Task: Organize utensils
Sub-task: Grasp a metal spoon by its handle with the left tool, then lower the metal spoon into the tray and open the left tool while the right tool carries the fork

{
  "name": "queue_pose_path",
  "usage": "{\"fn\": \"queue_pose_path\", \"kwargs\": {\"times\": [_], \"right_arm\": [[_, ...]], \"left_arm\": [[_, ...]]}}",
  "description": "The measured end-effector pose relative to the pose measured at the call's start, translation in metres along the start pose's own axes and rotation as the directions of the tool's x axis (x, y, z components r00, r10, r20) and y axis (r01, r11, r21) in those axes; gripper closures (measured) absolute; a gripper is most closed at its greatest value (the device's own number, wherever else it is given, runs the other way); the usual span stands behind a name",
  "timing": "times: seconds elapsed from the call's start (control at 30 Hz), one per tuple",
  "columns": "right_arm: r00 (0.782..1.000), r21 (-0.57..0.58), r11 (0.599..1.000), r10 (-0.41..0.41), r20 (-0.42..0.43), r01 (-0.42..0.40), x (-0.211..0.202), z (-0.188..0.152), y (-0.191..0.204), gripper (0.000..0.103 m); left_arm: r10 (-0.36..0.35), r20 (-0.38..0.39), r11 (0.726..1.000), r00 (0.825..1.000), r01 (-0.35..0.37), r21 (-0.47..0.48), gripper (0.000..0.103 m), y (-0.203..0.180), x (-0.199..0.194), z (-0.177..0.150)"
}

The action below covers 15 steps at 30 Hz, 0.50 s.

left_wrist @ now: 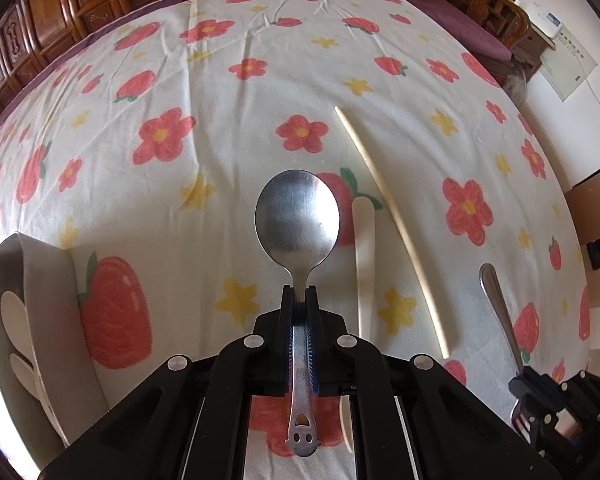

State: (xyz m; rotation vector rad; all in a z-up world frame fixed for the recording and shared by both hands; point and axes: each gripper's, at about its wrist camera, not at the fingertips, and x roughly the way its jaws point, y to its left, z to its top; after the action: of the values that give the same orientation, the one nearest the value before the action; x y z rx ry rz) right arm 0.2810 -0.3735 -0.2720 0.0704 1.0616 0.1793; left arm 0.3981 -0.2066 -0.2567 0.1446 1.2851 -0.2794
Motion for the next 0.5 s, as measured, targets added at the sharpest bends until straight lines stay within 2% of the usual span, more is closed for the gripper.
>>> {"fn": "queue_pose_path", "kwargs": {"times": [0.27, 0.5], "right_arm": [[0.999, 0.013, 1.000, 0.006, 0.045, -0.006, -0.021, 0.014, 0.009, 0.095], [0.997, 0.000, 1.000, 0.008, 0.082, -0.008, -0.040, 0.028, 0.034, 0.095]], "left_arm": [[-0.009, 0.087, 0.999, 0.996, 0.006, 0.032, 0.098, 0.012, -0.041, -0.016], [-0.029, 0.175, 0.999, 0.984, 0.024, 0.030, 0.098, 0.032, -0.085, -0.030]]}}
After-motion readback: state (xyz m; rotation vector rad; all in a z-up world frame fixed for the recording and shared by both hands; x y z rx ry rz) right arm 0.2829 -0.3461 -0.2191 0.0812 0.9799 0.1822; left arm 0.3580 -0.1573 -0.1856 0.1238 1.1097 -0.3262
